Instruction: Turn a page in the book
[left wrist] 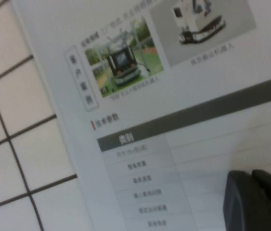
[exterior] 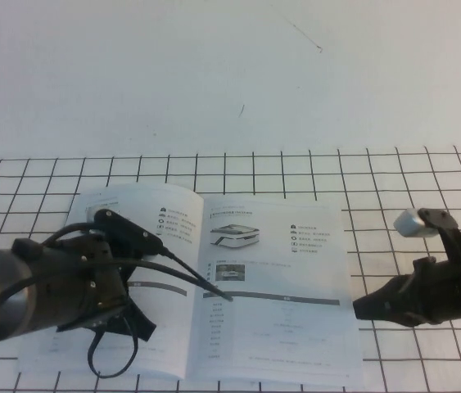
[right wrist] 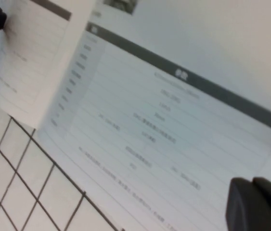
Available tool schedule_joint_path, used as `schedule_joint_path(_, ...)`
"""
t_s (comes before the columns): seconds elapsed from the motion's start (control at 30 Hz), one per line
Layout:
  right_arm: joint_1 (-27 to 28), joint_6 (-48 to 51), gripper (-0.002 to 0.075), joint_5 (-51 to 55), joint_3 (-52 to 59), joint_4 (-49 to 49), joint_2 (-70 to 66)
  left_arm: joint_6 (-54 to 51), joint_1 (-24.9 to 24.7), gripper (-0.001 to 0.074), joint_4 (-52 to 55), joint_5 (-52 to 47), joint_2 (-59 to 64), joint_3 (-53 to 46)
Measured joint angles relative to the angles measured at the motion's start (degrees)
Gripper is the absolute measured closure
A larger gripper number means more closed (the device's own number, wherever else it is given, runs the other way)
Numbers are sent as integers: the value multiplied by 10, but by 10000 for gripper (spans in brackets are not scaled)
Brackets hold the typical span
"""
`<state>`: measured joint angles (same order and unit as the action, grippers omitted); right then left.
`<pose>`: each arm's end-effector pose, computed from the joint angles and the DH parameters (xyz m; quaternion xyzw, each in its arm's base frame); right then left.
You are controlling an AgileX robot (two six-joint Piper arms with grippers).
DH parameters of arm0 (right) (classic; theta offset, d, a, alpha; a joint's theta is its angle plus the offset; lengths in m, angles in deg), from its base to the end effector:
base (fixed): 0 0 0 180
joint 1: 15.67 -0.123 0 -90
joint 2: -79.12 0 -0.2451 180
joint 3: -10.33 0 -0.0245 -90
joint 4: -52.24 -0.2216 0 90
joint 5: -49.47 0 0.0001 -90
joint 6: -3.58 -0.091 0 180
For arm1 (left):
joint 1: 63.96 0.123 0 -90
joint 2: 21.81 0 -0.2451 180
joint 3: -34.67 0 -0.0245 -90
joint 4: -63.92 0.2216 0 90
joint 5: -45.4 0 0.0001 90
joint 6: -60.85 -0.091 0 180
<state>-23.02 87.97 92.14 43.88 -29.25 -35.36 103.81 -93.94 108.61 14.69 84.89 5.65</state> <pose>0.2573 0.0948 0.1095 -0.1800 0.8978 0.3536 0.1912 0.2533 -0.1083 0.1371 0.1959 0.9466 0.1211 0.2254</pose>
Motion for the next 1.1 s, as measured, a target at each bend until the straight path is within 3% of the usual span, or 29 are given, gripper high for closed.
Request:
schedule_joint_path(0.33,0,30,727,-14,1,-18,179,-7,0,739,-4,-2,-208,0)
schedule_joint_path(0.47,0,27,727,-51,1,8,281,-69,0,739,-49,-3,-307,-3)
schedule_joint_path(0.8,0,-64,727,-117,-23,211,517,-446,1,739,-413,-70,-546,-6)
schedule_joint_path(0.93,0,-144,727,-103,-23,303,601,-528,1,739,-534,-129,-612,-6)
schedule_joint_path(1.1,0,-272,727,-55,-22,446,704,-557,1,739,-609,-204,-690,-6)
